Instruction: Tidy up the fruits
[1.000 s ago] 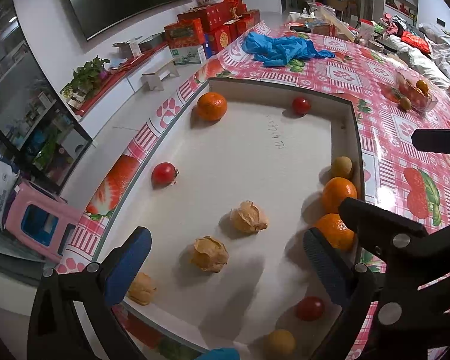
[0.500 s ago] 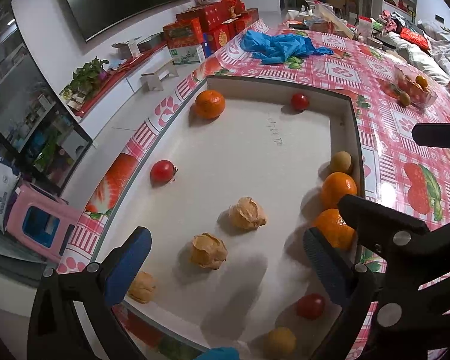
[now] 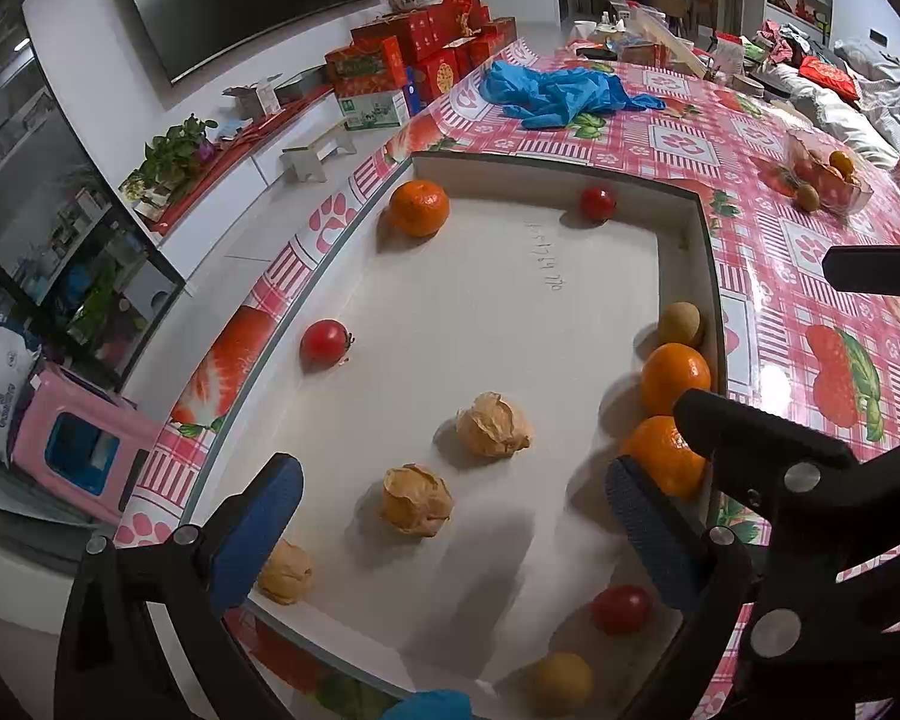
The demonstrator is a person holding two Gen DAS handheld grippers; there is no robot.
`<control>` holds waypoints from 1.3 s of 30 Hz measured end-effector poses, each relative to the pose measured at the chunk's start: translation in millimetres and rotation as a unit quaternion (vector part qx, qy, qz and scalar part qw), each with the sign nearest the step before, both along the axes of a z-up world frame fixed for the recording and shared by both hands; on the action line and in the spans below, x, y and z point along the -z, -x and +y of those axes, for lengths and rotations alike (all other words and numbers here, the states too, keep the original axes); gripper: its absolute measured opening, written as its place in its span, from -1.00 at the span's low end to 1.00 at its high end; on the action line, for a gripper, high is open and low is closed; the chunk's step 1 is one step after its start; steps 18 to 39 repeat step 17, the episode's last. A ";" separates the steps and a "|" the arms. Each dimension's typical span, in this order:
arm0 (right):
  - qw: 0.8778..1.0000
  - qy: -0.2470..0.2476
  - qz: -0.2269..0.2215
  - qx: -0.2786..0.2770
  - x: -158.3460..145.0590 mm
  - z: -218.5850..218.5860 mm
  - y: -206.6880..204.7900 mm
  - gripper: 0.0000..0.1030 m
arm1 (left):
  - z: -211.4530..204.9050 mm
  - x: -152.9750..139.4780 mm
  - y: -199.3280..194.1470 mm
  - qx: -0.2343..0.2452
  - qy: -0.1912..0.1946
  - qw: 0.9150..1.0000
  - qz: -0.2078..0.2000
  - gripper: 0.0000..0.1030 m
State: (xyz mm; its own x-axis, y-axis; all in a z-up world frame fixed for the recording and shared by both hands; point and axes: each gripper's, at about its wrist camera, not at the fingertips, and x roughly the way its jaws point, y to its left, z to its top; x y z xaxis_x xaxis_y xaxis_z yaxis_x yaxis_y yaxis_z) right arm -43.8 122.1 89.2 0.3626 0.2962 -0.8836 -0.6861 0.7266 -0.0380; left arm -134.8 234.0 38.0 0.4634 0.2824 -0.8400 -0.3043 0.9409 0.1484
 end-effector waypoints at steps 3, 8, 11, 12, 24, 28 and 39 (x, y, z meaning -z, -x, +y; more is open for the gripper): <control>1.000 0.000 0.001 0.000 0.0 -0.6 0.2 1.00 | 0.1 0.2 0.1 0.000 0.000 1.000 0.000 0.97; 1.000 0.000 0.000 0.000 0.1 -0.2 0.4 1.00 | 0.0 0.9 0.9 0.000 0.000 1.000 0.001 0.97; 1.000 0.000 0.000 0.000 0.2 0.3 0.6 1.00 | 0.5 0.6 1.0 0.000 -0.001 1.000 -0.001 0.97; 1.000 0.000 0.000 0.000 0.1 0.3 0.6 1.00 | 0.3 0.1 1.7 0.001 -0.003 1.000 -0.004 0.97; 1.000 0.000 0.000 0.001 0.1 0.0 0.8 1.00 | -2.5 -4.4 3.7 0.008 -0.017 1.000 -0.016 0.97; 1.000 0.000 0.000 0.001 0.1 0.0 0.8 1.00 | -2.5 -4.4 3.7 0.008 -0.017 1.000 -0.016 0.97; 1.000 0.000 0.000 0.001 0.1 0.0 0.8 1.00 | -2.5 -4.4 3.7 0.008 -0.017 1.000 -0.016 0.97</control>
